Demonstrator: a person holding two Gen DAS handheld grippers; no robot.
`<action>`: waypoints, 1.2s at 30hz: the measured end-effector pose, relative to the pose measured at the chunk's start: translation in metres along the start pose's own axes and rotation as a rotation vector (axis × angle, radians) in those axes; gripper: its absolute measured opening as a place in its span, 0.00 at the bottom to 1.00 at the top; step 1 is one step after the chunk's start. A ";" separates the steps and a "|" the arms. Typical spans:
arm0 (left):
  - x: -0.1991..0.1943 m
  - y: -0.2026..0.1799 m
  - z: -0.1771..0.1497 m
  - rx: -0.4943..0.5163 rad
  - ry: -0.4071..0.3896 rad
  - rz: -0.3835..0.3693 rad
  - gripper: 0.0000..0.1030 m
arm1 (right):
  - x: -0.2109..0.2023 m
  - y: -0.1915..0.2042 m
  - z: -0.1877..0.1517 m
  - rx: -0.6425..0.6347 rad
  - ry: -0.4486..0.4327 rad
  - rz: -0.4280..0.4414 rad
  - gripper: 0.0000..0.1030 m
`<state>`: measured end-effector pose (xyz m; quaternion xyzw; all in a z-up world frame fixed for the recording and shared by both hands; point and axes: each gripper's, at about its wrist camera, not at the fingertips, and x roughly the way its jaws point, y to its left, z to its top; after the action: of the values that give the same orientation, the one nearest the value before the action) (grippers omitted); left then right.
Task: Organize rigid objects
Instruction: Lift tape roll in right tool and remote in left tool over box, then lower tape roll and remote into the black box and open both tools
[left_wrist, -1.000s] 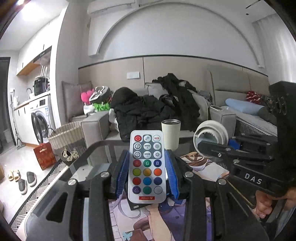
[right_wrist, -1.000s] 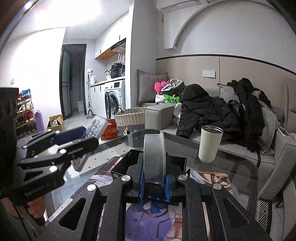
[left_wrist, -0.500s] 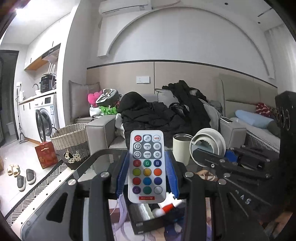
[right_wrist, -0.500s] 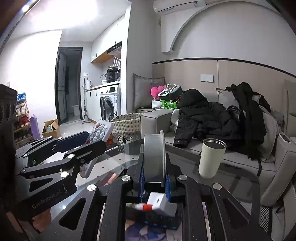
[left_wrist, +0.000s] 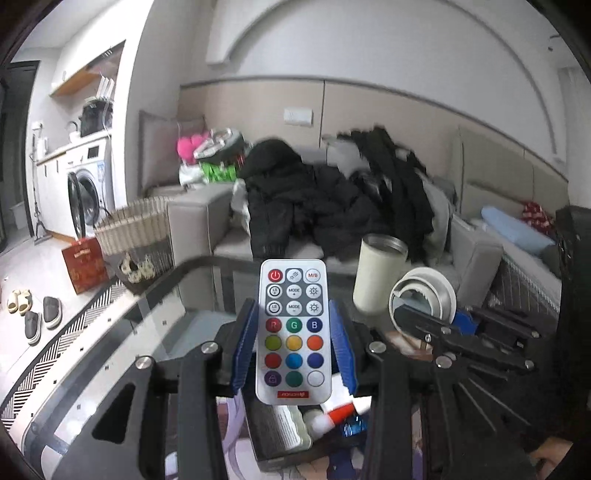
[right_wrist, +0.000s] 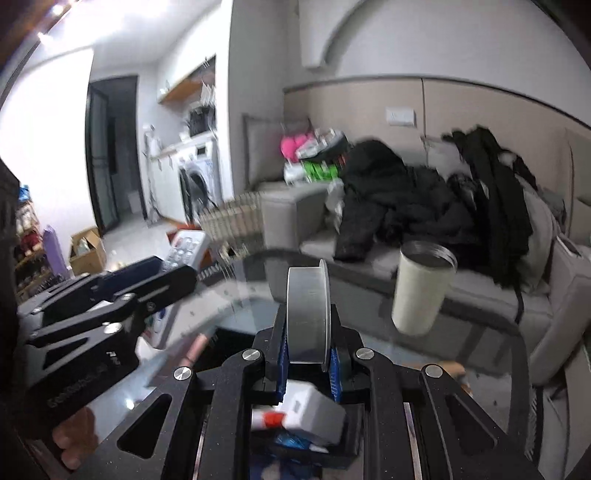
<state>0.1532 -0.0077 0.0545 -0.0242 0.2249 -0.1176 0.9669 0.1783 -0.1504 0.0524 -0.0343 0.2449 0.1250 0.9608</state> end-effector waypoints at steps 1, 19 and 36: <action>0.006 -0.001 -0.002 -0.001 0.031 -0.004 0.37 | 0.005 -0.002 -0.003 0.001 0.026 -0.017 0.17; 0.067 -0.016 -0.034 0.010 0.340 -0.034 0.37 | 0.062 -0.006 -0.048 -0.036 0.351 -0.067 0.17; 0.072 -0.010 -0.042 0.000 0.383 -0.016 0.37 | 0.068 -0.006 -0.054 -0.008 0.407 -0.056 0.20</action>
<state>0.1948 -0.0346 -0.0127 -0.0032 0.4047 -0.1279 0.9055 0.2125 -0.1482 -0.0278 -0.0695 0.4325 0.0895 0.8945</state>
